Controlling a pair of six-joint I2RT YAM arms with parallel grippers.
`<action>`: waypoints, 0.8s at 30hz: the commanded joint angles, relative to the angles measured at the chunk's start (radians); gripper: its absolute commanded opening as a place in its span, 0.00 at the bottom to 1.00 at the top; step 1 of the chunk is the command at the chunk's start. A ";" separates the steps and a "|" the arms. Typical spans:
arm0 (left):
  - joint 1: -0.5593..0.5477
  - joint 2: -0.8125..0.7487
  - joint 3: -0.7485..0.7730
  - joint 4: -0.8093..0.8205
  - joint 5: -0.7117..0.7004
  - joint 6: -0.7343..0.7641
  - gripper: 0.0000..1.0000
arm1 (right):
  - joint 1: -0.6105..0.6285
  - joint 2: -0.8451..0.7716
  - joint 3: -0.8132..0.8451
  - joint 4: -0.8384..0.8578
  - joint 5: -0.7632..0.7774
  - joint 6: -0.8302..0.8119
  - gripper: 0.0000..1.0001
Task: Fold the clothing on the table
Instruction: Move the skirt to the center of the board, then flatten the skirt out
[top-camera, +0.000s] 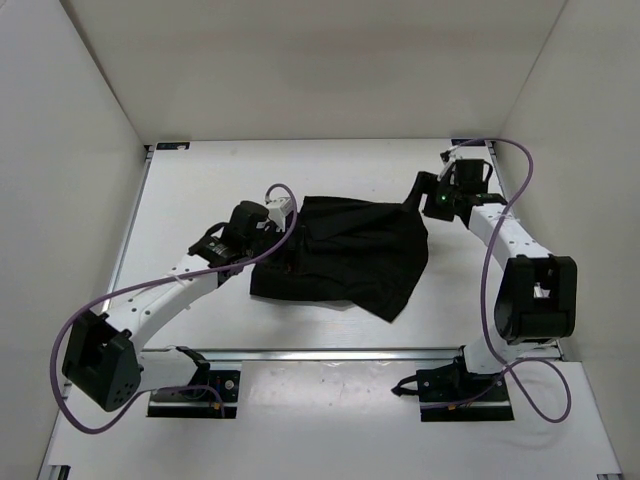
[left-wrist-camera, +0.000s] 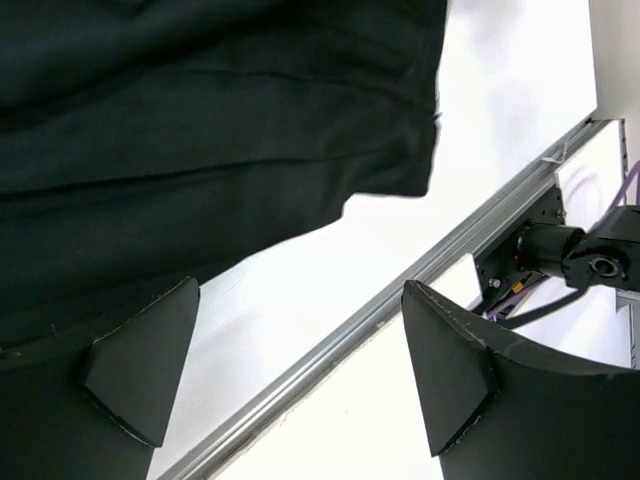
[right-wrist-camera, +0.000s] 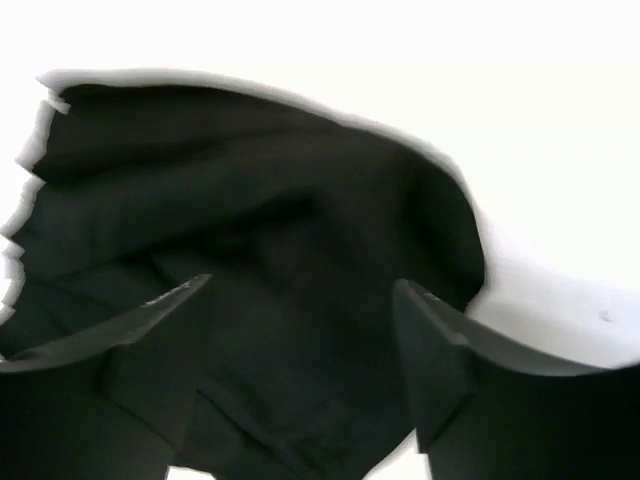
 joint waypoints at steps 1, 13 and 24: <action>0.007 -0.009 -0.019 0.065 0.021 -0.021 0.95 | 0.032 -0.015 -0.041 -0.085 0.053 -0.062 0.74; 0.041 0.035 -0.068 0.146 0.073 0.000 0.98 | 0.060 -0.516 -0.533 -0.111 0.110 0.148 0.92; 0.085 0.027 -0.063 0.131 0.092 0.020 0.99 | 0.071 -0.621 -0.788 0.065 0.047 0.402 0.85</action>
